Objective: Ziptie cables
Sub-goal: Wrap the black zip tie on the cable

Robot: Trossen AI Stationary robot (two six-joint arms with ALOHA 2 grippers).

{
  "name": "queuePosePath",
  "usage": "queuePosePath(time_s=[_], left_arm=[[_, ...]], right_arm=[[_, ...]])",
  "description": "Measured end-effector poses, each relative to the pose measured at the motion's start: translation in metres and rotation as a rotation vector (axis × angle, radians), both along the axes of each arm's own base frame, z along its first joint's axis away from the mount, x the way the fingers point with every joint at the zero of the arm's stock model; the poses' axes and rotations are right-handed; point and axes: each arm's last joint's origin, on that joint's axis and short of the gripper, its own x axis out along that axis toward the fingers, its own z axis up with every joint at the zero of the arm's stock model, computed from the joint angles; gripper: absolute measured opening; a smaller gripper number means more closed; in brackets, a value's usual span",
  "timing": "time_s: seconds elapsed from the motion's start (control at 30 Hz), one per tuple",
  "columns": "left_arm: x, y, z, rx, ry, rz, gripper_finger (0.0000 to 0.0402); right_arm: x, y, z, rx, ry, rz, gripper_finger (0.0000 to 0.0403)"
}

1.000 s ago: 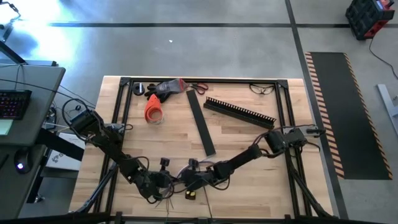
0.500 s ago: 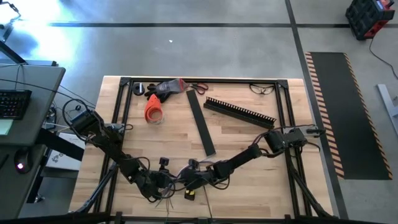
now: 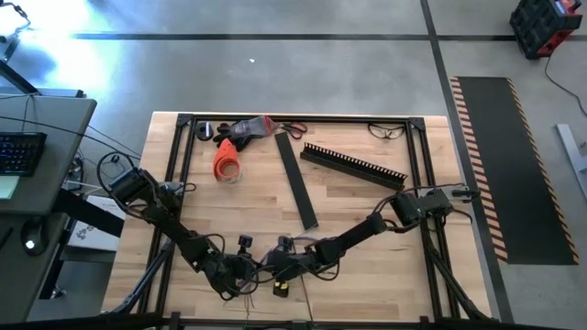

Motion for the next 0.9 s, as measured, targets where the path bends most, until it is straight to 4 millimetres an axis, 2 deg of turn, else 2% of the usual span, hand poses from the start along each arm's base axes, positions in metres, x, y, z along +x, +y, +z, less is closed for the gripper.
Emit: queuePosePath(time_s=[0.23, 0.33, 0.47, 0.57, 0.7, 0.9], left_arm=[[-0.001, -0.001, 0.0, -0.001, 0.002, -0.005, 0.0004], [-0.001, -0.001, 0.0, -0.01, 0.005, -0.006, 0.0003], [-0.001, -0.001, 0.0, -0.011, 0.004, -0.003, 0.0002], [-0.001, -0.001, 0.0, -0.014, 0.004, -0.005, 0.0002], [-0.001, -0.001, 0.0, -0.014, 0.004, -0.004, 0.0002], [-0.001, -0.001, 0.0, -0.014, 0.005, -0.004, 0.0001]], right_arm=[[0.0, 0.001, 0.0, -0.049, -0.008, 0.033, 0.0007], [-0.002, 0.005, 0.001, -0.116, -0.025, 0.087, 0.0035], [-0.003, 0.011, 0.004, -0.219, -0.04, 0.103, 0.0093], [-0.005, 0.017, 0.005, -0.285, -0.041, 0.092, 0.0119], [-0.006, 0.015, 0.003, -0.325, -0.035, 0.048, 0.0118], [-0.007, 0.016, 0.002, -0.341, -0.023, 0.041, 0.0072]])
